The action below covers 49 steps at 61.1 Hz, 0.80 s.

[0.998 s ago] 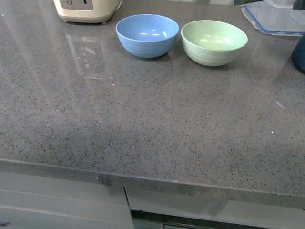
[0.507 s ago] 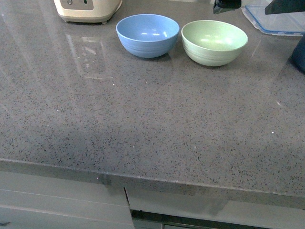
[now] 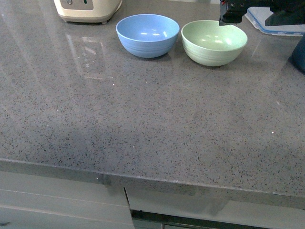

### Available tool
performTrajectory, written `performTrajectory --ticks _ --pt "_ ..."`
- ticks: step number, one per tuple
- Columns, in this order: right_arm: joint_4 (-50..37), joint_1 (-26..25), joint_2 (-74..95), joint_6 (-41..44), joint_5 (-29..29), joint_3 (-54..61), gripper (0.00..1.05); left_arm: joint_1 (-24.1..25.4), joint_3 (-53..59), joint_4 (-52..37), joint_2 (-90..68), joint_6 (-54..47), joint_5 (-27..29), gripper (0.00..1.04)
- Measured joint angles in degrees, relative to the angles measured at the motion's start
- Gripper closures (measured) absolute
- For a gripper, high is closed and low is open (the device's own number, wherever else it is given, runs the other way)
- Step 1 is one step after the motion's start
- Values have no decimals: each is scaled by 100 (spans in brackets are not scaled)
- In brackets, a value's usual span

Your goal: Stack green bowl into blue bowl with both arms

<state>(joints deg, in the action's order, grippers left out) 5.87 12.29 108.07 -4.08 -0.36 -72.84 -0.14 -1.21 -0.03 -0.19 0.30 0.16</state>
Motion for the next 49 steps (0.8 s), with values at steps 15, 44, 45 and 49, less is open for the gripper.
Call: performTrajectory --ticks 15,44,45,49 --pt "-118 -175 219 94 92 -52 10 0 0 0 0 0 0 7" --pt "-168 -238 636 264 168 -330 10 0 0 0 0 0 -2 7" --pt "-162 -234 662 269 168 -363 10 0 0 0 0 0 -2 7" --pt "-155 -223 723 289 164 -435 10 0 0 0 0 0 -2 7"
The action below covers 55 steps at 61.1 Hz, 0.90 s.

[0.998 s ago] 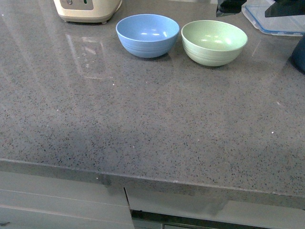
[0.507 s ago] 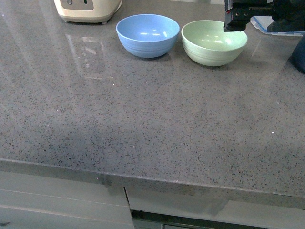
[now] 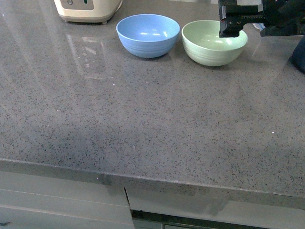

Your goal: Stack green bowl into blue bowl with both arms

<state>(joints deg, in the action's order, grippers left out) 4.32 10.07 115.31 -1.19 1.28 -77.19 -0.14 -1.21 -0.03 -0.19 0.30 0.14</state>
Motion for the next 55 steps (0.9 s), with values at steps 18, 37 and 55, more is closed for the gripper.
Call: performTrajectory --ticks 18,37,55 --pt "243 55 387 127 -22 -452 10 0 0 0 0 0 2 7" --pt "337 48 509 177 -17 -741 10 0 0 0 0 0 2 7" --pt "267 17 531 275 37 -723 10 0 0 0 0 -2 2 7"
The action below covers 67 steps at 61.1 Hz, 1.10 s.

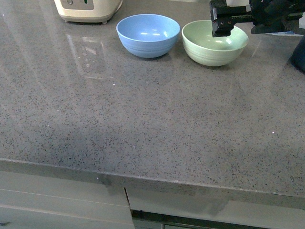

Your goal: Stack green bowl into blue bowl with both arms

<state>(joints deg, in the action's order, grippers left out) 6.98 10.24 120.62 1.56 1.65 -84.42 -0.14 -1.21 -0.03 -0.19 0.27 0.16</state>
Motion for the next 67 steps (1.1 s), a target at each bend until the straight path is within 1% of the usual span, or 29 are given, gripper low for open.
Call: performTrajectory --ticks 25,26,32,36,42,45,47,50,56,59,62,67 --pt "-103 -96 2 140 37 223 10 0 0 0 0 2 -2 7" --pt "-105 -101 2 140 33 234 11 0 -2 0 0 2 0 7" --pt "-186 -116 2 195 35 302 32 0 0 0 0 2 0 7" --pt "-208 -116 2 201 35 319 41 0 0 0 0 2 -2 7" --pt "-258 -120 4 232 57 319 57 0 0 0 0 2 0 7" --pt "-269 -120 4 245 59 319 67 0 0 0 0 2 -2 7" --pt "-278 -120 4 260 52 319 73 0 0 0 0 2 0 7" --pt "-278 -120 9 269 52 319 78 0 0 0 0 2 -2 7" --pt "-286 -129 20 275 42 315 94 0 0 0 0 2 -2 7" --pt "-286 -140 26 267 77 304 100 0 0 0 0 2 0 7" --pt "-289 -151 26 227 129 260 104 0 0 0 0 2 -2 7" --pt "-293 -153 24 234 127 203 104 0 0 0 0 2 -2 7"
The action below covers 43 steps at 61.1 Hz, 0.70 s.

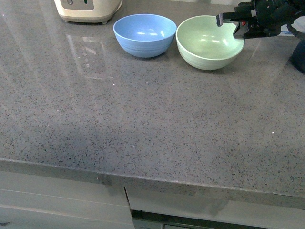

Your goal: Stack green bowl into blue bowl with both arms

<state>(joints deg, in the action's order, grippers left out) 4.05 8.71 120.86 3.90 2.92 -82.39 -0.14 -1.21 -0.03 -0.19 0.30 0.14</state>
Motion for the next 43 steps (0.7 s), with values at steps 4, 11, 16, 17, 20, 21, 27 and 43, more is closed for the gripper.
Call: performTrajectory --ticks 4,11,16,17,20,21,27,43 --pt "2 0 0 13 -20 -22 104 0 0 0 0 0 0 7" --pt "33 -31 0 28 -24 -50 104 0 0 0 0 0 0 7" --pt "90 -57 2 76 -28 -118 104 0 0 0 0 0 0 7" --pt "103 -63 2 94 -33 -138 104 0 0 0 0 0 0 7" --pt "153 -85 2 151 -50 -214 104 0 0 0 0 0 0 7" --pt "177 -96 2 168 -61 -240 104 0 0 0 0 0 0 7" --pt "306 -129 0 282 -114 -378 104 0 0 0 0 0 0 7" --pt "688 -166 -46 398 -44 -785 104 0 0 0 0 0 0 7"
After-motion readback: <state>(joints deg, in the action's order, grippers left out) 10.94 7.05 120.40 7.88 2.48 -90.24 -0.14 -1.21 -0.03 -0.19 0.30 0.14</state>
